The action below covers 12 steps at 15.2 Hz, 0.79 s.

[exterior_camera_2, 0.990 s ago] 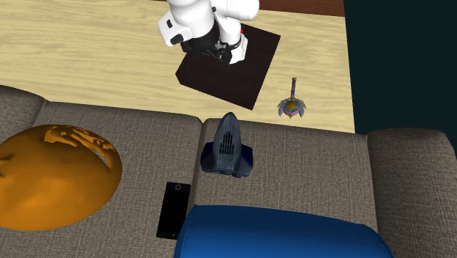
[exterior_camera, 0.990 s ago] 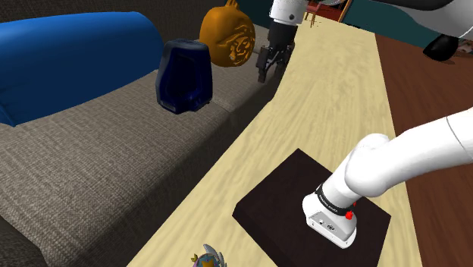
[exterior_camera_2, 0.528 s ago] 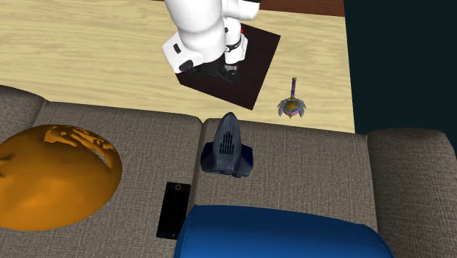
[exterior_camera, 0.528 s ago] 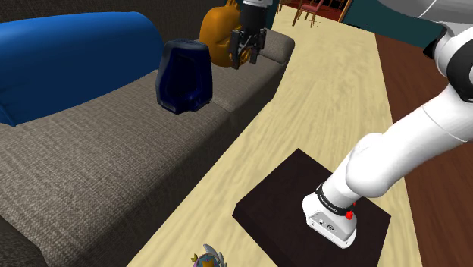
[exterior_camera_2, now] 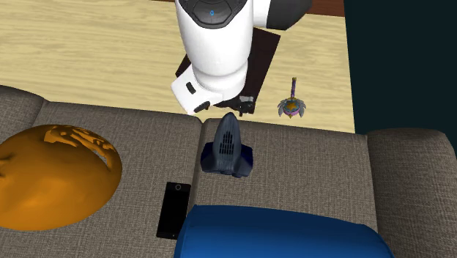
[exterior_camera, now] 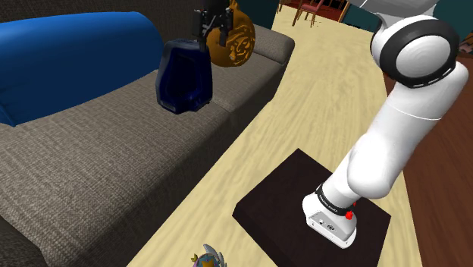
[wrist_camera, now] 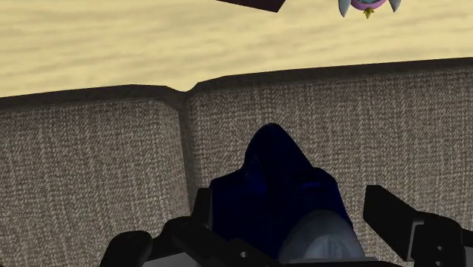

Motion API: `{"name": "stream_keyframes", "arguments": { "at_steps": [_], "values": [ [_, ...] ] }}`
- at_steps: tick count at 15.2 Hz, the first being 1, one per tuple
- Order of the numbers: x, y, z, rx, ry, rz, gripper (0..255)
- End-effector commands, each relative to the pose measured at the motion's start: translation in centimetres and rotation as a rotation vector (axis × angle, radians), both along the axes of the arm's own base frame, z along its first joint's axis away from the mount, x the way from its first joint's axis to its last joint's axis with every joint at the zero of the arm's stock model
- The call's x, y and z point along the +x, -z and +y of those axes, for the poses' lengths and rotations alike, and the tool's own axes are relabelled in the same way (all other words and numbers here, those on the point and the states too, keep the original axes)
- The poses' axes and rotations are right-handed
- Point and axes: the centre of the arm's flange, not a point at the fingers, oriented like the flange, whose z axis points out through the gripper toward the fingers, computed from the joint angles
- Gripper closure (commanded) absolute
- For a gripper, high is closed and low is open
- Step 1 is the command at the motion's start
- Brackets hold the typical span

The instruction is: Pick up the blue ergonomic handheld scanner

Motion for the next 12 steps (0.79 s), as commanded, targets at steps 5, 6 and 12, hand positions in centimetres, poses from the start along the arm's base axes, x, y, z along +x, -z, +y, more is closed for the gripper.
{"name": "stream_keyframes", "arguments": {
  "at_steps": [5, 6, 12],
  "values": [
    [2.9, -0.1, 3.1, -0.018, -0.033, -0.011, 0],
    [2.9, 0.4, 3.1, -0.018, -0.032, -0.011, 0],
    [2.9, 2.8, 3.1, -0.017, -0.032, -0.011, 0]
  ]
}}
